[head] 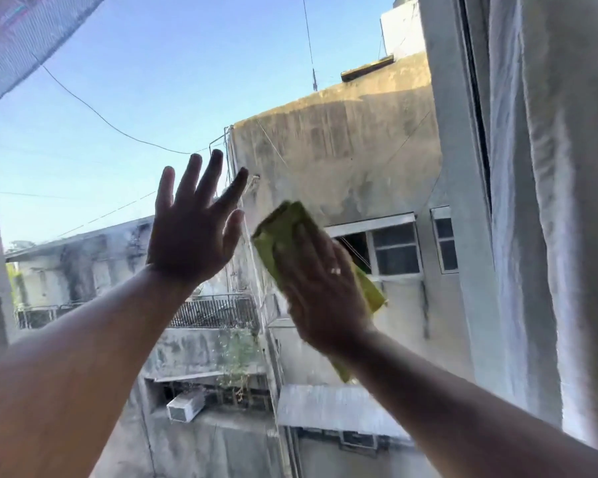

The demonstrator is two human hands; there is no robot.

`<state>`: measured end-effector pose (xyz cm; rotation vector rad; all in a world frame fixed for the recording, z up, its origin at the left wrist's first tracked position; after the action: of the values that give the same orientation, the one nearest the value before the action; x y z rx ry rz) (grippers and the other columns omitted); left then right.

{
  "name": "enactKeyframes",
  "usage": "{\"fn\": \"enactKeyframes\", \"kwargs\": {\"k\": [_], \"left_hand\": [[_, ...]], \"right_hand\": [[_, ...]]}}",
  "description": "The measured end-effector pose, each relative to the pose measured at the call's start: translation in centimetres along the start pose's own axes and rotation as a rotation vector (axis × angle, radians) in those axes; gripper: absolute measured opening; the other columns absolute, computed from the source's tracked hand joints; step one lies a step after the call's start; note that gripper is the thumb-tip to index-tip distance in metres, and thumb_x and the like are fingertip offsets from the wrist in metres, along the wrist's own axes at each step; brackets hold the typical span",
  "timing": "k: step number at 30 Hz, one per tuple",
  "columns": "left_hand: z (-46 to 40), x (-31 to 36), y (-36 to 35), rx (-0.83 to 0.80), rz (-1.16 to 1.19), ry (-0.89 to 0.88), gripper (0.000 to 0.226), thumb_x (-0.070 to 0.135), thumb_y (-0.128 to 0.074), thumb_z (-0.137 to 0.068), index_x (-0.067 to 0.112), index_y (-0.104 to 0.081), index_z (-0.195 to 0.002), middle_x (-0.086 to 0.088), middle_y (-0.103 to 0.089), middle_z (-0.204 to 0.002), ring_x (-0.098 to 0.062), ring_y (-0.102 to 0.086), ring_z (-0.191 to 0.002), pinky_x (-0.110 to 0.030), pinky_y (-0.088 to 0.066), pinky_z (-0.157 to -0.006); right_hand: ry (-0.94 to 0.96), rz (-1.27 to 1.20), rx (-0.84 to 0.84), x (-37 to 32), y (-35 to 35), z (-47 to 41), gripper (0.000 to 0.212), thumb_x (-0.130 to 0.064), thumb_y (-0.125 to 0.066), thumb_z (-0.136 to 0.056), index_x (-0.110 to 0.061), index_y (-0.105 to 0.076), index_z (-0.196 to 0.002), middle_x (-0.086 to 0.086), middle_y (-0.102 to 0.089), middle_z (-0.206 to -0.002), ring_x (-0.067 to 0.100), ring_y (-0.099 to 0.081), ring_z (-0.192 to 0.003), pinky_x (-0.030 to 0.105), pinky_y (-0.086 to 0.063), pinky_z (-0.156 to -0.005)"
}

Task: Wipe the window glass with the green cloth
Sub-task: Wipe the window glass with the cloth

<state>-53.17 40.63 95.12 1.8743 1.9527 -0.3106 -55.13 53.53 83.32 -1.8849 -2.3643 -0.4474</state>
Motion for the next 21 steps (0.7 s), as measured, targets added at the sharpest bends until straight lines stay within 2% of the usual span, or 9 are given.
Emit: {"fn": "enactKeyframes", "kwargs": {"k": [2,4,6,11,13,15,17,19,21], "left_hand": [[0.0,0.0,0.2,-0.024,0.01,0.002,0.056,0.038,-0.034,-0.101,0.021,-0.035,-0.155,-0.019,-0.029,-0.164,-0.041,-0.028,-0.15,-0.059,-0.019,-0.12],[0.0,-0.4,0.3,-0.057,0.01,-0.016,0.059,0.044,-0.036,-0.1,0.022,-0.034,-0.155,-0.019,-0.027,-0.164,-0.041,-0.027,-0.151,-0.06,-0.018,-0.12],[0.8,-1.6,0.1,-0.056,-0.008,-0.026,0.064,0.051,-0.033,-0.099,0.023,-0.03,-0.156,-0.019,-0.024,-0.165,-0.042,-0.026,-0.15,-0.061,-0.017,-0.12],[2.8,-3.2,-1.0,0.003,-0.007,0.01,0.067,0.058,-0.026,-0.099,0.026,-0.025,-0.158,-0.017,-0.019,-0.167,-0.042,-0.022,-0.151,-0.063,-0.013,-0.12],[2.6,-3.1,-1.4,0.027,-0.02,-0.006,0.067,0.058,-0.026,-0.099,0.027,-0.023,-0.158,-0.018,-0.019,-0.167,-0.041,-0.023,-0.151,-0.063,-0.014,-0.119],[2.6,-3.1,-1.4,0.051,-0.032,-0.021,0.066,0.057,-0.026,-0.099,0.027,-0.024,-0.158,-0.018,-0.02,-0.166,-0.041,-0.024,-0.151,-0.062,-0.015,-0.119],[2.8,-3.2,-1.3,0.062,-0.025,-0.008,0.065,0.057,-0.026,-0.1,0.027,-0.026,-0.157,-0.018,-0.021,-0.166,-0.041,-0.024,-0.151,-0.062,-0.015,-0.119],[2.8,-3.2,-1.0,0.042,-0.016,0.002,0.065,0.057,-0.025,-0.1,0.027,-0.027,-0.157,-0.017,-0.021,-0.167,-0.041,-0.024,-0.151,-0.062,-0.016,-0.119],[2.7,-3.3,-0.8,0.009,-0.005,0.004,0.065,0.059,-0.024,-0.1,0.027,-0.027,-0.157,-0.017,-0.021,-0.167,-0.041,-0.023,-0.152,-0.062,-0.016,-0.12]], "right_hand": [[0.32,-0.049,-0.113,-6.9,-1.3,5.3,0.065,-0.036,-0.046,-0.093,-0.028,-0.029,-0.155,0.009,-0.022,-0.166,0.031,-0.016,-0.154,0.047,-0.012,-0.124],[0.554,-0.031,-0.185,-7.1,-1.4,8.2,0.055,-0.038,-0.043,-0.099,-0.032,-0.033,-0.154,0.001,-0.029,-0.165,0.025,-0.022,-0.154,0.042,-0.017,-0.123],[0.545,0.026,-0.177,-1.9,-0.8,7.4,0.053,-0.042,-0.038,-0.101,-0.032,-0.036,-0.153,0.0,-0.028,-0.163,0.025,-0.028,-0.151,0.04,-0.019,-0.122],[-0.202,0.081,-0.021,17.7,2.9,3.4,0.062,-0.037,-0.031,-0.101,-0.008,-0.027,-0.155,0.027,-0.025,-0.16,0.043,-0.027,-0.149,0.056,-0.031,-0.117],[-0.491,0.049,0.036,19.4,3.3,3.2,0.064,-0.034,-0.031,-0.1,-0.004,-0.024,-0.156,0.028,-0.022,-0.162,0.043,-0.022,-0.151,0.054,-0.026,-0.121],[-0.663,0.037,0.106,16.1,2.9,2.9,0.064,-0.034,-0.029,-0.101,-0.008,-0.019,-0.158,0.023,-0.017,-0.165,0.038,-0.017,-0.153,0.052,-0.025,-0.121],[-0.497,-0.027,0.139,7.6,1.6,1.6,0.063,-0.032,-0.036,-0.101,-0.018,-0.016,-0.159,0.017,-0.013,-0.166,0.035,-0.013,-0.155,0.051,-0.022,-0.124],[-0.105,-0.081,0.069,-3.1,-0.1,1.2,0.068,-0.031,-0.046,-0.097,-0.026,-0.017,-0.159,0.011,-0.008,-0.168,0.031,-0.008,-0.156,0.047,-0.008,-0.126],[0.335,-0.066,-0.076,-11.0,-1.3,3.6,0.067,-0.036,-0.052,-0.094,-0.028,-0.029,-0.156,0.007,-0.02,-0.167,0.031,-0.015,-0.153,0.043,-0.003,-0.125]]}}
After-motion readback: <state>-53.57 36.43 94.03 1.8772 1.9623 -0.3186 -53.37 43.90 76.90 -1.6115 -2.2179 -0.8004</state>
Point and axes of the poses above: each hand's wrist, its own z-axis away from the middle knuckle, its own y-axis out of the back of the hand, x = y × z, the point moved 10 cm from there along -z, towards the middle knuckle
